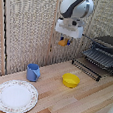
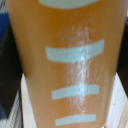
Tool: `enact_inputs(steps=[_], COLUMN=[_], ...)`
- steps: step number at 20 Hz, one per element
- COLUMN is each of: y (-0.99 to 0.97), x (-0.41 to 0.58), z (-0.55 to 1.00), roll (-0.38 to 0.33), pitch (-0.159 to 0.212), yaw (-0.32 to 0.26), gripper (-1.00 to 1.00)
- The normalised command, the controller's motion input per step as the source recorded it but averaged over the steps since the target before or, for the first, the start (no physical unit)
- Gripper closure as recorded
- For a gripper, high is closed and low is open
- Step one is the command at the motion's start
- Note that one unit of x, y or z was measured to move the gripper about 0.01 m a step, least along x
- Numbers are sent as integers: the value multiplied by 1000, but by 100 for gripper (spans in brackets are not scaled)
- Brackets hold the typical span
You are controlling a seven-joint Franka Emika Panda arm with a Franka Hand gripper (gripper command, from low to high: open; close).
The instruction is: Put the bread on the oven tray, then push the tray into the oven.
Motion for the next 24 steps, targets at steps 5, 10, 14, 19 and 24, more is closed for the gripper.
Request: enact_inputs(steps=[5, 10, 14, 19, 24], y=[-852, -971, -1000, -1000, -990], x=[-42, -1, 0, -1, -7], z=[239, 160, 127, 105, 43], roll=[9, 21, 37, 74, 81], pitch=[0, -2, -6, -3, 0], yaw=[-123, -72, -43, -14, -19], gripper=[100, 100, 100, 100, 100])
